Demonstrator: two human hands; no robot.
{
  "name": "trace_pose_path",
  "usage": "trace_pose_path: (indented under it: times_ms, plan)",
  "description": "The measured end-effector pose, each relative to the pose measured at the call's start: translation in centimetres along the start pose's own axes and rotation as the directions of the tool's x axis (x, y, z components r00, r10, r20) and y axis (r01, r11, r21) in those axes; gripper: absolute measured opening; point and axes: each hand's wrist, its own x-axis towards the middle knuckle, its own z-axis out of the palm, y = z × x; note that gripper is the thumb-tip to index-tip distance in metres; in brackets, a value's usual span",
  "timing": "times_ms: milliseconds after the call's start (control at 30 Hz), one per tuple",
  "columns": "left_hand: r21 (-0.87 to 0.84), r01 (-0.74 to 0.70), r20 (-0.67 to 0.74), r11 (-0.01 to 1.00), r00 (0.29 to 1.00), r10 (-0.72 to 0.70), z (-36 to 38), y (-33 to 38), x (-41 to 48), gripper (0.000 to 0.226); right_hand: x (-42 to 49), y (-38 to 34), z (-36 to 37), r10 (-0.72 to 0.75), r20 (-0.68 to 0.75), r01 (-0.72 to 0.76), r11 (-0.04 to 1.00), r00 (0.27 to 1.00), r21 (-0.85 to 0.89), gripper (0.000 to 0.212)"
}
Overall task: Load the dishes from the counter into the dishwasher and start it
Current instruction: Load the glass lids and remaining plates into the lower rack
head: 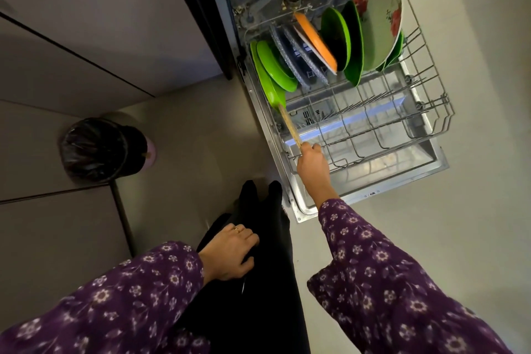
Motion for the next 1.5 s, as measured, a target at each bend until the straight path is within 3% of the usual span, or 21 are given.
trace_pose_path:
  times_ms: [200, 333, 567, 700, 800, 867, 1000, 1167, 1500]
  plan:
    - [-0.029, 0.014, -0.013, 0.999, 1.000, -0.014, 0.3, 0.1, 0.1, 0.041, 1.1, 0.2, 0.6, 0.017, 0.071, -0.015, 0.999, 0.997, -0.034, 0.026]
    - [-0.001, 0.000, -0.055, 1.000, 0.999, 0.000, 0.6, 0.3, 0.1, 0.039, 1.3, 1.7, 1.4, 0.106, 0.158, -0.107, 0.994, 0.982, 0.002, 0.023]
    - [0.029, 0.012, -0.091, 0.999, 0.996, -0.010, 0.0, 0.5, -0.7, 0.037, 0.5, 2.0, 1.1, 0.174, 0.261, -0.179, 0.984, 0.950, -0.002, 0.037]
    - [0.071, 0.007, -0.104, 0.997, 0.995, 0.001, -0.3, 0.8, -1.8, 0.030, -0.5, 1.5, -0.7, 0.163, 0.194, -0.167, 0.986, 0.967, 0.007, 0.062]
    - [0.061, 0.016, -0.142, 0.998, 0.990, -0.007, -0.3, 0.8, -2.4, 0.024, -0.4, 0.7, -1.6, 0.095, 0.166, -0.094, 0.995, 0.981, -0.016, 0.044]
    - [0.057, 0.031, -0.165, 0.998, 0.986, -0.022, -0.2, 0.6, -2.2, 0.022, -0.2, 0.0, -1.9, 0.050, 0.177, -0.023, 0.988, 0.983, -0.150, 0.030]
    - [0.068, 0.013, -0.143, 0.998, 0.990, -0.004, 0.0, 0.8, -1.7, 0.025, -0.9, -0.8, -2.7, 0.006, 0.099, 0.029, 0.939, 0.995, -0.342, 0.025]
    - [0.043, 0.011, -0.108, 0.999, 0.994, -0.006, 0.0, 1.0, -1.7, 0.026, -1.8, 0.7, -4.9, -0.011, 0.005, 0.012, 0.919, 1.000, -0.395, 0.027]
    - [0.007, -0.015, -0.083, 1.000, 0.996, 0.015, 0.4, 1.0, -0.3, 0.028, -0.9, 2.1, -4.1, -0.015, -0.029, 0.006, 0.958, 0.999, -0.287, 0.028]
